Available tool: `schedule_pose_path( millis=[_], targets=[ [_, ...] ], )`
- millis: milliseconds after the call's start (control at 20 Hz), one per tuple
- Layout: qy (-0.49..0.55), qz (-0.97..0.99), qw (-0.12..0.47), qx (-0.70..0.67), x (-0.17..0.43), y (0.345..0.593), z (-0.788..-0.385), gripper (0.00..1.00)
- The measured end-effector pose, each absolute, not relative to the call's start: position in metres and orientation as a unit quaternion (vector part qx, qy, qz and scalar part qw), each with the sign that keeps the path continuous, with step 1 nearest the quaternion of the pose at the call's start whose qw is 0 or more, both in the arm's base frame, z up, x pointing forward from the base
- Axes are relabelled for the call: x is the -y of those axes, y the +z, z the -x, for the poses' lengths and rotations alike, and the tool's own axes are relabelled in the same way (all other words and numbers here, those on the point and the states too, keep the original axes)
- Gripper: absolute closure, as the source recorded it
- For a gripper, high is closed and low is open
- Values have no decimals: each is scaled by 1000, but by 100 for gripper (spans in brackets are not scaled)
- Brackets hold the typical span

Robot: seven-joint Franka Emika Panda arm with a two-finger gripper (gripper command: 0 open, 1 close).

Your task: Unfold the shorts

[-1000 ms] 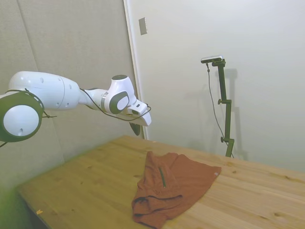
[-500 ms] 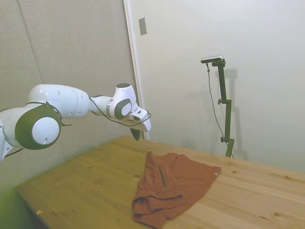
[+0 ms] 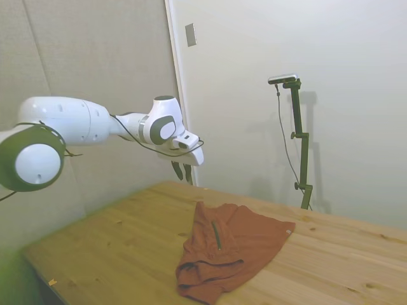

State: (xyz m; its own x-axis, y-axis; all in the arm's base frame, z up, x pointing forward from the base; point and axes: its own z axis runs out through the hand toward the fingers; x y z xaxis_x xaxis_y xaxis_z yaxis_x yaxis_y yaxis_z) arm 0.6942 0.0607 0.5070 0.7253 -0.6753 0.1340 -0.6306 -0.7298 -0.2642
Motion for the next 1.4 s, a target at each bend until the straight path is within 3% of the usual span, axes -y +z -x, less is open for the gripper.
schedule_pose_path(
  millis=[200, 650, 850, 1250, 1400],
  targets=[
    [-102, 927, 66, -356, -19, 523, -647, 0],
    [-92, 927, -3, -364, 93, 519, -573, 0],
    [-71, 928, -31, -364, 133, 495, -562, 0],
    [-17, 947, -32, -320, 207, 410, -570, 0],
    [-6, 949, -33, -315, 220, 392, -576, 0]
  ],
)
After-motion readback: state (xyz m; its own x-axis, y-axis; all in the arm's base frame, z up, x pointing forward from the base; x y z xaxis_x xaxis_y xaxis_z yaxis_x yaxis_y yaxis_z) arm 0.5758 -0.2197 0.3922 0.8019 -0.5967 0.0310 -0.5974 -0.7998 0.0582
